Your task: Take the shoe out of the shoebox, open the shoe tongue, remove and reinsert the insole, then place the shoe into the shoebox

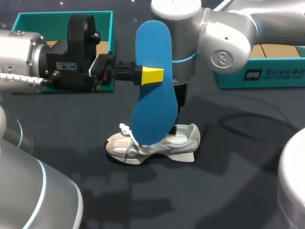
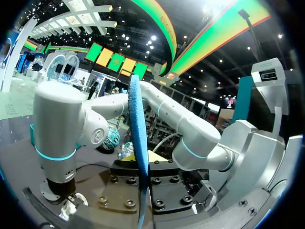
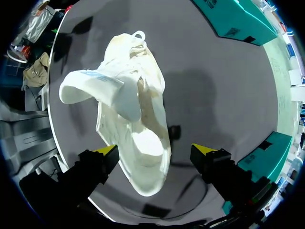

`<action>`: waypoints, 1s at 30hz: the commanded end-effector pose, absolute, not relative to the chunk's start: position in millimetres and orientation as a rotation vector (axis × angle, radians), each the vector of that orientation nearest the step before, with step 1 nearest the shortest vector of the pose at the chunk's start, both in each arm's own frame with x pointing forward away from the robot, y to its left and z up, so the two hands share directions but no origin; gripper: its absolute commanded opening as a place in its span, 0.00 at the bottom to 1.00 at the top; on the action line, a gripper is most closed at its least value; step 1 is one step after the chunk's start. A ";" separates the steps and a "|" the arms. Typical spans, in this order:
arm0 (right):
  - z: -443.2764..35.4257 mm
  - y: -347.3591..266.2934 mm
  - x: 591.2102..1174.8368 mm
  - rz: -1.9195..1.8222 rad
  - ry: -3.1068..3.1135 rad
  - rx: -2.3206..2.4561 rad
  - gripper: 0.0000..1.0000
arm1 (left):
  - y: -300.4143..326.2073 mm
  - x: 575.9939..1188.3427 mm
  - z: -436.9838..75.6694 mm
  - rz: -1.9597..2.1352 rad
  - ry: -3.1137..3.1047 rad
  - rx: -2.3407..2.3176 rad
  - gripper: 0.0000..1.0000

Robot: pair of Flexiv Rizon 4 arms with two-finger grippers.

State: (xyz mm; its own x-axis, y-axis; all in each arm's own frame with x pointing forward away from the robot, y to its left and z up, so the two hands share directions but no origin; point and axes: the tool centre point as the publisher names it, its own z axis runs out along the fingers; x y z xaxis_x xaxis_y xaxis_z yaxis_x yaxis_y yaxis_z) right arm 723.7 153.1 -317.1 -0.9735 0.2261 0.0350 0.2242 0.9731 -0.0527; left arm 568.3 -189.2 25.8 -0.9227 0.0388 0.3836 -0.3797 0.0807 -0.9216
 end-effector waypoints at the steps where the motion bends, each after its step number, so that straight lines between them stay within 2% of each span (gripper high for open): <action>1: -318.3 157.1 723.9 0.125 -3.078 -0.352 1.00 | -192.1 561.7 27.6 1.921 -2.056 0.351 0.00; 24: -379.5 164.5 745.2 0.042 -3.050 -0.232 1.00 | -192.1 561.7 27.6 1.921 -2.056 0.351 0.00; 25: -380.3 165.1 744.6 0.040 -3.048 -0.226 0.93 | -192.1 561.7 27.6 1.921 -2.056 0.351 0.00; 27: -381.2 166.3 743.1 0.037 -3.045 -0.224 0.70 | -192.1 561.7 27.6 1.921 -2.056 0.351 0.00; 28: -381.4 167.0 742.2 0.035 -3.044 -0.215 0.52 | -192.1 561.7 27.6 1.921 -2.056 0.351 0.00; 29: -381.6 167.6 741.4 0.035 -3.045 -0.212 0.44 | -192.1 561.7 27.6 1.921 -2.056 0.351 0.00; 30: -381.6 168.0 740.9 0.035 -3.044 -0.209 0.27 | -192.1 561.7 27.6 1.921 -2.056 0.351 0.00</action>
State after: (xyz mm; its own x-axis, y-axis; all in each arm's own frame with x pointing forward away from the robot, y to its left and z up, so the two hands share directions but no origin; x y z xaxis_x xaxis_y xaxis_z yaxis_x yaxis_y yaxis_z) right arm 742.2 166.6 -380.1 -0.9863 0.1387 0.0899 0.1367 0.9902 -0.0277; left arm 568.4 -189.1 25.9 -0.9227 0.0391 0.3836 -0.3797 0.0808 -0.9216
